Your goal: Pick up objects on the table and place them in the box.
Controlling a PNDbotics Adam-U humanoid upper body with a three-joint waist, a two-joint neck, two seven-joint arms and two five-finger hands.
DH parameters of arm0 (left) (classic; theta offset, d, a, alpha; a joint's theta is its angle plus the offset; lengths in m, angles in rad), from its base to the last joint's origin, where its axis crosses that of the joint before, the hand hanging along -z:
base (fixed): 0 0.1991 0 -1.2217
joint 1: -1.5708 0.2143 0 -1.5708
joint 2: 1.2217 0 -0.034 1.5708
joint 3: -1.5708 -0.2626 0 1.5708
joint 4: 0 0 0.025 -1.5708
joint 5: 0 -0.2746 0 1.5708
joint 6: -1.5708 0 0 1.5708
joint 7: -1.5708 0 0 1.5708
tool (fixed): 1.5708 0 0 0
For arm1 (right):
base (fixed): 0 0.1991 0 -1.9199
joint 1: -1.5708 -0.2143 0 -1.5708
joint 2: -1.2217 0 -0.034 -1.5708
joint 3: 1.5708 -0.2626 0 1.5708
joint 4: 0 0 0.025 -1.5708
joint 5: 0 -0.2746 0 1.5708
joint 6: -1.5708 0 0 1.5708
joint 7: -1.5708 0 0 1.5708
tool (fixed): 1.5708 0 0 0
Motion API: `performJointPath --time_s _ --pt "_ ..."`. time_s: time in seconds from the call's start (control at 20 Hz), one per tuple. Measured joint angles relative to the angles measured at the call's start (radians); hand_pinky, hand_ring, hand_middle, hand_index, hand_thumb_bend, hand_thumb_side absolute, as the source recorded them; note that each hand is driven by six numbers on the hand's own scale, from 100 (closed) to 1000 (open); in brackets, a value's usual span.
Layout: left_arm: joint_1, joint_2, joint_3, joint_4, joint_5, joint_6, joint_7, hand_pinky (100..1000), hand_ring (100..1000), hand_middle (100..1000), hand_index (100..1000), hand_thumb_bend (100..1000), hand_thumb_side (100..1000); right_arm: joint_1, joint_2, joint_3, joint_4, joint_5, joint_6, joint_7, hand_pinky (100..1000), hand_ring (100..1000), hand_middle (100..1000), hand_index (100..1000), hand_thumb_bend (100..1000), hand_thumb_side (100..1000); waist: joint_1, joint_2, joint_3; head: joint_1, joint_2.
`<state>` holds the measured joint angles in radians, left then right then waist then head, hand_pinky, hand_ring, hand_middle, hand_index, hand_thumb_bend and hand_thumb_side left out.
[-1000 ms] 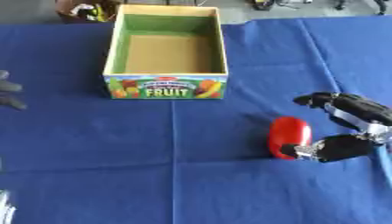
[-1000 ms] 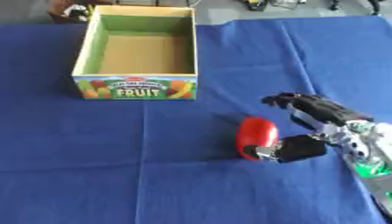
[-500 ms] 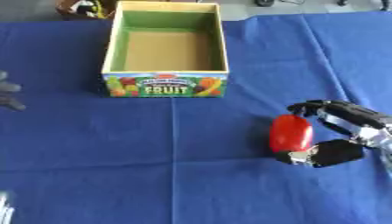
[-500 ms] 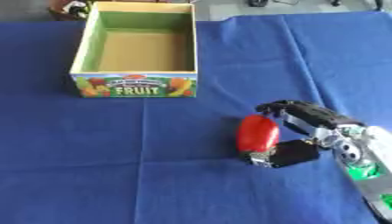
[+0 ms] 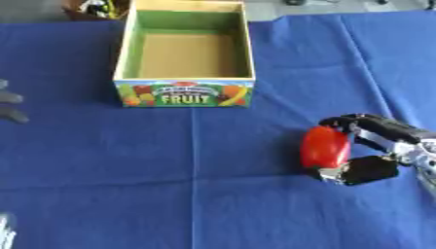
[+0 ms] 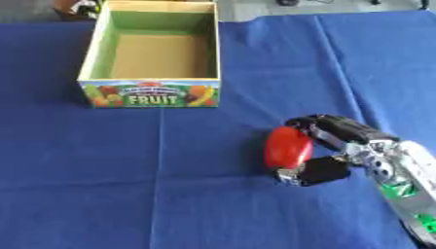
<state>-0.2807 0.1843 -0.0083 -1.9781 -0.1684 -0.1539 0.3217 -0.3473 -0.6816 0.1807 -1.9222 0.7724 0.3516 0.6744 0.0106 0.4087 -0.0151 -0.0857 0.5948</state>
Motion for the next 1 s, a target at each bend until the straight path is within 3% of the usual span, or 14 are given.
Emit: performJointPath --time_s 0.2,0.4,0.65,1.0 --pt "0.0 0.0 0.0 0.0 0.0 0.001 -0.001 391 538 561 807 100 1000 -0.011 0.001 0.005 0.02 0.008 0.004 -0.021 682 778 813 988 450 609 0.0 0.002 0.002 -0.002 -0.003" --pt "0.0 0.0 0.0 0.0 0.001 0.002 -0.002 389 538 561 806 100 1000 -0.016 0.008 0.004 0.034 0.009 0.003 -0.034 602 749 782 965 408 582 0.001 0.004 0.002 -0.005 -0.004" --pt "0.0 0.0 0.0 0.0 0.001 0.003 -0.002 388 539 561 806 100 1000 -0.018 0.009 0.005 0.035 -0.012 0.007 -0.061 485 655 649 851 325 516 0.001 0.005 0.001 -0.006 -0.004" --pt "0.0 0.0 0.0 0.0 0.001 0.005 -0.002 387 540 561 804 100 1000 -0.016 0.009 0.011 0.032 -0.066 0.029 -0.132 389 641 571 773 100 301 0.001 0.006 0.002 -0.006 -0.008"
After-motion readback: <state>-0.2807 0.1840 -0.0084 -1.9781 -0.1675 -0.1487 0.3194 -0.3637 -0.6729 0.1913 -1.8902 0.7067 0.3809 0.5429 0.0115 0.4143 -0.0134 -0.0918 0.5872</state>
